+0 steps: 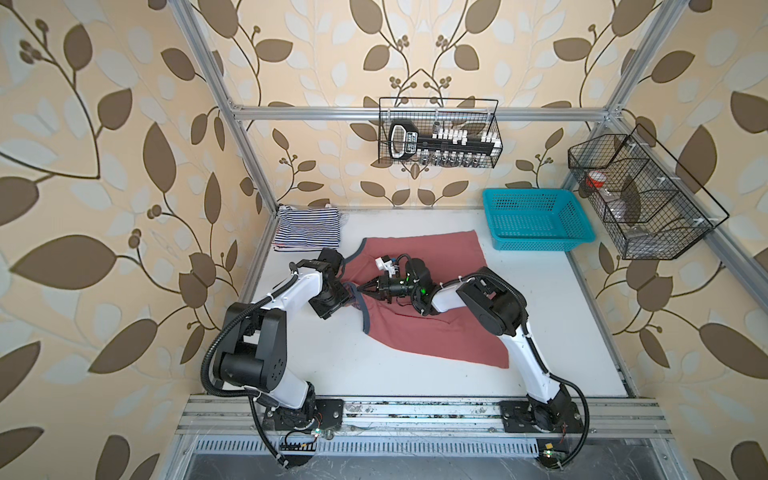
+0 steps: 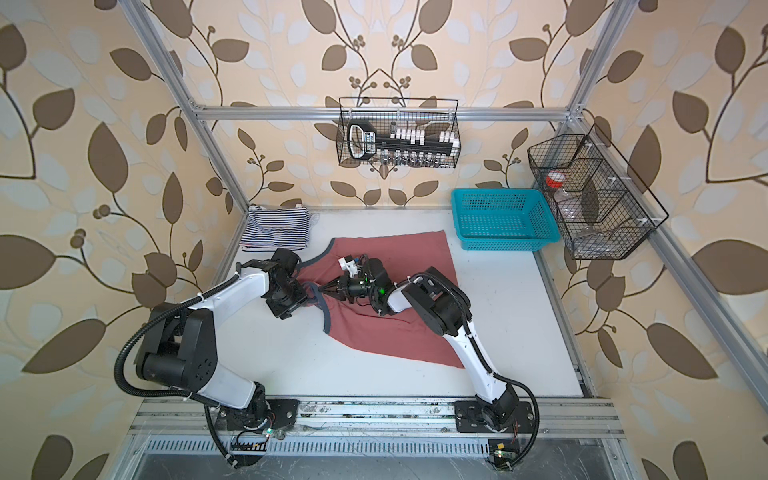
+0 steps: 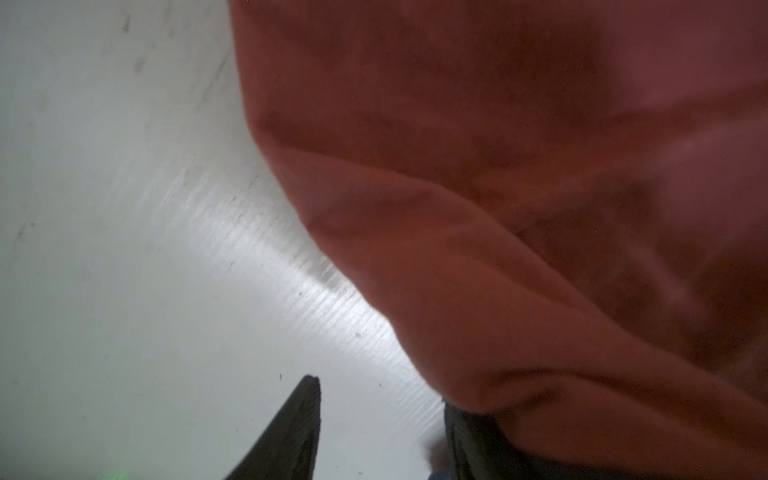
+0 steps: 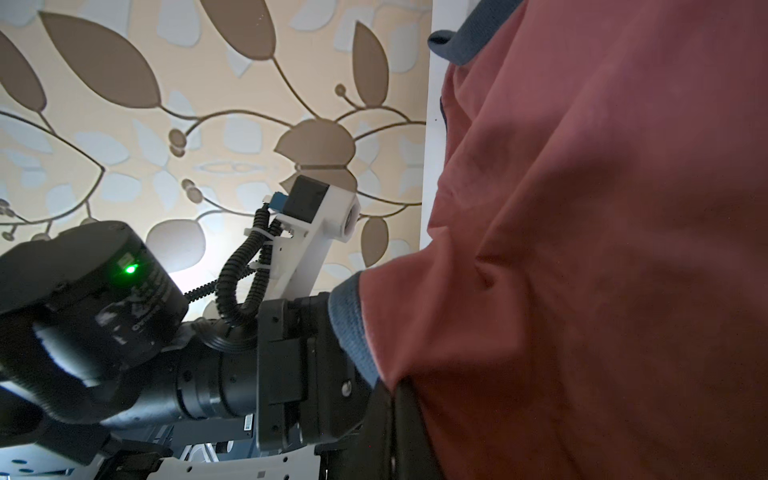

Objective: Fold and stack the tank tops

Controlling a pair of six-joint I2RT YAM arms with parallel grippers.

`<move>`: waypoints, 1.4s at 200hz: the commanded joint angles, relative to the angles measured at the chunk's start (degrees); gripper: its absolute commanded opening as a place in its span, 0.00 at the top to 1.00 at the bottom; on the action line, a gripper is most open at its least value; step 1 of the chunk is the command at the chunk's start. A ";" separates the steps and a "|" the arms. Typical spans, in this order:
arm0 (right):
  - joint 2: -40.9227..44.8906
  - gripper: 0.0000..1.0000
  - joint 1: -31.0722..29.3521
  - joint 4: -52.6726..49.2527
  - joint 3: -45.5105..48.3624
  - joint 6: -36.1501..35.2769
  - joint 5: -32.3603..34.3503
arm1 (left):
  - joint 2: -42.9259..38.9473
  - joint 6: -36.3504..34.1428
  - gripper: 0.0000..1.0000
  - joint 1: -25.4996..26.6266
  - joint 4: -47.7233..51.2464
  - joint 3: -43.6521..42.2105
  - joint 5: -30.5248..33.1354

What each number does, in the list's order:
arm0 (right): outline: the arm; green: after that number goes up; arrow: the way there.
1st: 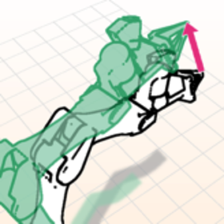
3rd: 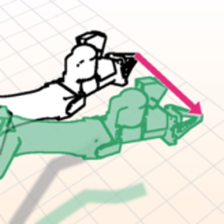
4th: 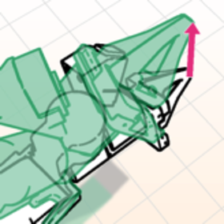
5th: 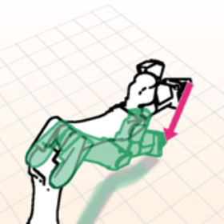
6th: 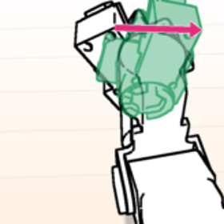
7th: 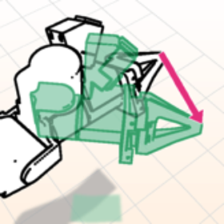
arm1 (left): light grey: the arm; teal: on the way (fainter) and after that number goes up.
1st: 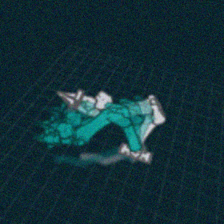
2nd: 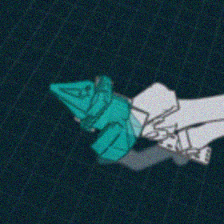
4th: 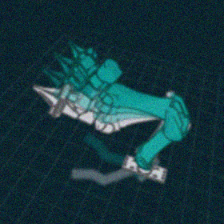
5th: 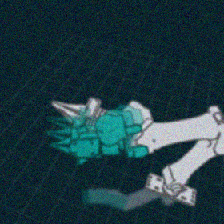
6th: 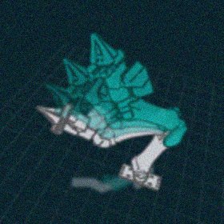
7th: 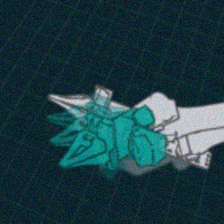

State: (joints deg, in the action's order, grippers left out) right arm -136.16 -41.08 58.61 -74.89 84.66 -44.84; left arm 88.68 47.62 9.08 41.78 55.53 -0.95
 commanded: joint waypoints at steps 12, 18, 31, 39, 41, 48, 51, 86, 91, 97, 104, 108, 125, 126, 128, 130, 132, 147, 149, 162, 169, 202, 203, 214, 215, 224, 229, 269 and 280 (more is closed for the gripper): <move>-0.95 1.00 0.05 3.35 0.80 2.46 -1.12 | -0.88 3.07 0.44 1.19 -3.26 2.39 2.01; -1.20 1.00 0.07 3.52 0.79 2.66 -1.13 | -0.80 3.32 0.43 1.48 -3.60 2.47 2.09; -1.63 1.00 0.12 4.18 0.81 3.24 -1.22 | -0.57 3.70 0.42 2.19 -4.19 2.95 2.54; -1.98 1.00 0.12 4.74 0.97 3.70 -1.19 | -0.28 3.71 0.41 2.71 -4.34 3.37 3.07; -2.00 1.00 0.12 4.93 1.04 3.83 -1.23 | -0.18 3.71 0.41 2.83 -4.40 3.43 3.19; -2.28 1.00 0.16 5.51 1.09 4.37 -1.24 | 0.33 3.71 0.40 3.27 -4.64 3.79 3.60; -2.39 1.00 0.20 5.80 1.10 4.58 -1.30 | 0.60 3.71 0.40 3.45 -4.68 3.98 3.78; -3.57 1.00 0.47 9.77 1.83 7.56 -1.36 | 4.57 3.76 0.40 4.67 -5.69 5.73 5.65; -3.67 1.00 0.47 10.18 1.98 7.90 -1.37 | 5.18 3.71 0.40 4.84 -5.93 5.86 5.96; -3.85 1.00 0.43 10.83 2.16 8.28 -1.26 | 5.90 3.71 0.40 5.08 -6.14 6.06 6.47; -4.00 1.00 0.49 11.56 2.37 8.85 -1.30 | 6.76 3.71 0.40 5.23 -6.34 6.32 6.99; -4.09 1.00 0.53 12.07 2.54 9.20 -1.20 | 7.26 3.71 0.40 5.32 -6.50 6.52 7.15; -4.78 1.00 0.64 14.60 2.99 11.04 -0.99 | 9.67 3.71 0.42 5.64 -7.01 7.21 7.42; -4.80 1.00 0.64 14.78 2.99 11.18 -0.97 | 9.80 3.71 0.42 5.66 -7.08 7.22 7.44; -4.88 1.00 0.69 15.06 3.06 11.39 -1.00 | 10.12 3.67 0.43 5.72 -7.13 7.29 7.52; -4.97 1.00 0.77 15.33 3.08 11.64 -0.96 | 10.33 3.64 0.43 5.76 -7.19 7.35 7.54; -5.03 1.00 0.79 15.62 3.13 11.83 -0.95 | 10.69 3.63 0.44 5.77 -7.25 7.39 7.58; -5.52 1.00 0.97 17.71 3.43 13.20 -0.78 | 12.19 3.71 0.50 6.03 -8.11 7.66 7.59; -5.52 1.00 1.02 17.93 3.44 13.30 -0.78 | 12.30 3.69 0.50 6.03 -8.23 7.66 7.55; -5.52 1.00 1.24 18.66 3.44 13.60 -0.56 | 12.95 3.71 0.57 6.29 -8.88 7.82 7.81; -5.49 1.00 1.28 18.99 5.05 13.69 -0.51 | 13.25 3.71 0.62 6.43 -8.91 8.14 8.25; -5.17 1.00 1.95 20.55 6.87 14.20 -0.29 | 13.33 1.71 0.82 6.47 -6.56 10.50 8.58; -5.13 1.00 1.96 20.61 6.87 14.21 -0.31 | 13.30 1.66 0.82 6.43 -6.42 10.58 8.50; -4.95 1.00 2.29 20.98 7.47 14.25 -0.32 | 12.16 -0.01 0.84 6.47 -4.93 11.37 8.53; -4.97 1.00 2.31 21.04 7.52 14.28 -0.33 | 12.06 -0.17 0.84 6.47 -4.68 11.45 8.56; -4.74 1.00 2.49 21.17 8.06 14.21 -0.35 | 10.90 -1.91 0.85 6.45 -2.87 12.30 8.44; -4.69 1.00 2.56 21.19 8.29 14.13 -0.43 | 10.31 -3.33 0.85 6.44 -1.80 12.86 8.24; -4.67 0.97 2.73 22.22 9.50 14.16 -0.84 | 6.69 -14.76 0.95 6.39 9.65 17.79 5.30; -4.73 0.95 2.67 22.49 9.59 14.29 -0.93 | 5.79 -17.32 0.97 6.39 12.43 18.11 4.22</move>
State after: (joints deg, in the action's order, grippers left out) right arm -140.66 -38.50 77.73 -66.50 95.59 -45.06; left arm 99.35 39.03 15.35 44.45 70.83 4.64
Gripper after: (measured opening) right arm 0.047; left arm 0.082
